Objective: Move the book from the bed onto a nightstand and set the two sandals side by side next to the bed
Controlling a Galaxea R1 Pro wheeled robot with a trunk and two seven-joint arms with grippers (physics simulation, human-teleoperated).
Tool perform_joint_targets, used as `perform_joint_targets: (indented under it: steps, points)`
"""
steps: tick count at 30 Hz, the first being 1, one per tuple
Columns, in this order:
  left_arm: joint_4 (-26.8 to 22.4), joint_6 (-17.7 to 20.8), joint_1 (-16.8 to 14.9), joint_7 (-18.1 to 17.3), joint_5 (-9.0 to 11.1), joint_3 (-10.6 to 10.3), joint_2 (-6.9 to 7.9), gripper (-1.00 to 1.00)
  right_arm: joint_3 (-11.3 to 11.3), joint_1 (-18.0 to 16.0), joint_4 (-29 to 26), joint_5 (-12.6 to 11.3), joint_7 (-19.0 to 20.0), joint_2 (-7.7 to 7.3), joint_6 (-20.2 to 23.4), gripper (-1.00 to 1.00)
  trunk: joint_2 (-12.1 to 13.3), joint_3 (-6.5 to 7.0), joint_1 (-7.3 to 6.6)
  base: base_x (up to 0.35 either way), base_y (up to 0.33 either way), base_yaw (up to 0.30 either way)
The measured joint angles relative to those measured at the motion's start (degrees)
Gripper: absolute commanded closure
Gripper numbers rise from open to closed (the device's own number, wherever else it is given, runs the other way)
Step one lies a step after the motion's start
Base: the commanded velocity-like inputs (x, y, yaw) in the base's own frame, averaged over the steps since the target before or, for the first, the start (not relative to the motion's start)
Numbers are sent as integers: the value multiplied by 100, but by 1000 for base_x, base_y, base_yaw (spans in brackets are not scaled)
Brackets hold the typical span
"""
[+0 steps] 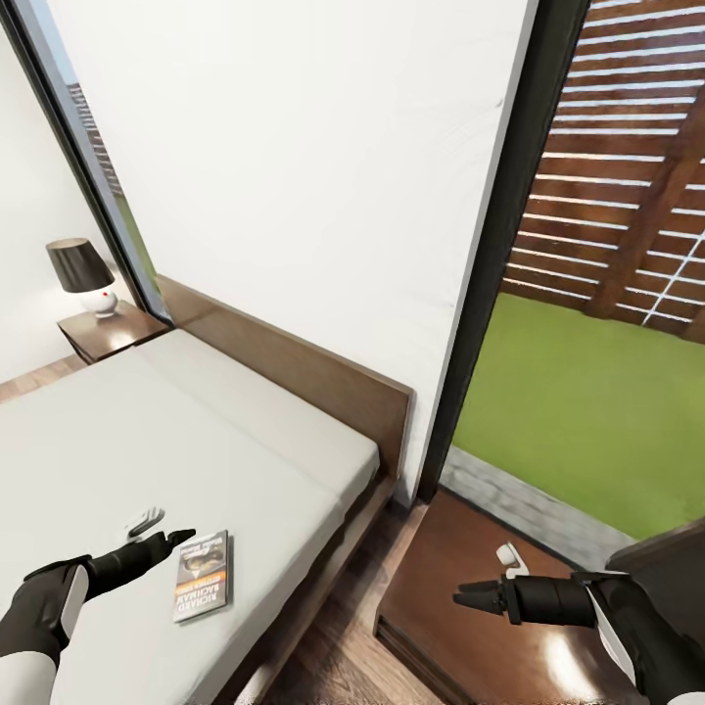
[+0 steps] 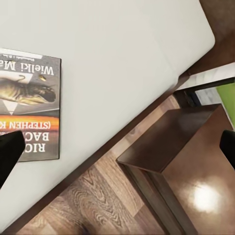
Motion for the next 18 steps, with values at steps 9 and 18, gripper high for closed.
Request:
perform_joint_targets:
  steps: [9,18]
  points:
    - [-3,0,0,0,0,0,0,-100,0,0,1,0,0,0,0,-100,0,-81,0,0,0,0]
    - [-3,0,0,0,0,0,0,-100,0,0,1,0,0,-2,0,-100,0,-162,0,0,0,0]
